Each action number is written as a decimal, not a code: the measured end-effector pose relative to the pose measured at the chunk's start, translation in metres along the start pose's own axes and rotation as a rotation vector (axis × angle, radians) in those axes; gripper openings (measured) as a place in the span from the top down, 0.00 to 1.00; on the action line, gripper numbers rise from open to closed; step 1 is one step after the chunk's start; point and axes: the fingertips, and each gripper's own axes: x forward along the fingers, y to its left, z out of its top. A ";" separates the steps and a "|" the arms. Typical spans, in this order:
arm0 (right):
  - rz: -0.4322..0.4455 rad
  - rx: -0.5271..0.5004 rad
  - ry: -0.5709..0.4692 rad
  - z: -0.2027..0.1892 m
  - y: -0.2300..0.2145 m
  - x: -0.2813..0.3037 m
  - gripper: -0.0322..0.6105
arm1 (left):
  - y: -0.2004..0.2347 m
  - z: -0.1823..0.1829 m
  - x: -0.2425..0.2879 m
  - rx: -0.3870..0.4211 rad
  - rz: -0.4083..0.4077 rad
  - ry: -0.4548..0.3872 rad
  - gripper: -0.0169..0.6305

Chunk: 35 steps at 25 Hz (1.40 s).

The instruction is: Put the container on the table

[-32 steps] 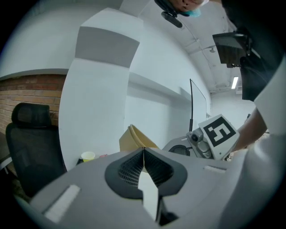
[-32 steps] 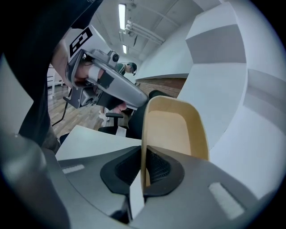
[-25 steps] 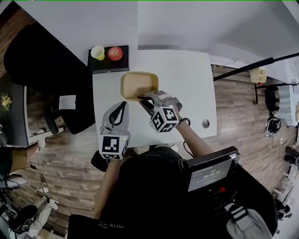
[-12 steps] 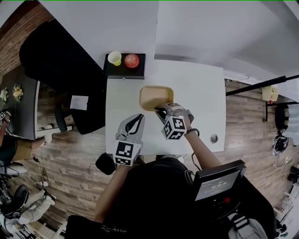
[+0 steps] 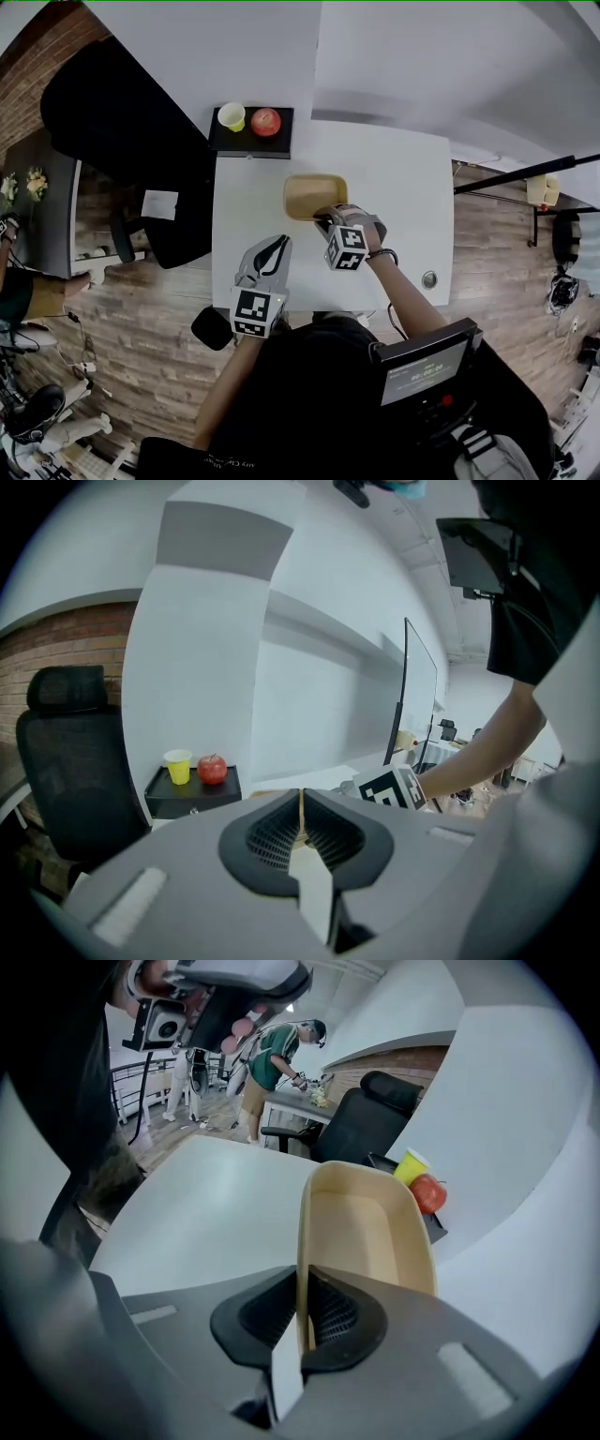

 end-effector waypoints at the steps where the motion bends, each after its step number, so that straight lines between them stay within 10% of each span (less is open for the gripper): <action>1: 0.004 -0.001 0.004 -0.002 0.000 0.002 0.90 | 0.002 -0.003 0.000 -0.004 0.006 0.003 0.95; 35: 0.143 -0.060 0.141 -0.028 0.019 0.050 0.90 | 0.026 -0.022 0.014 -0.036 0.030 0.049 0.95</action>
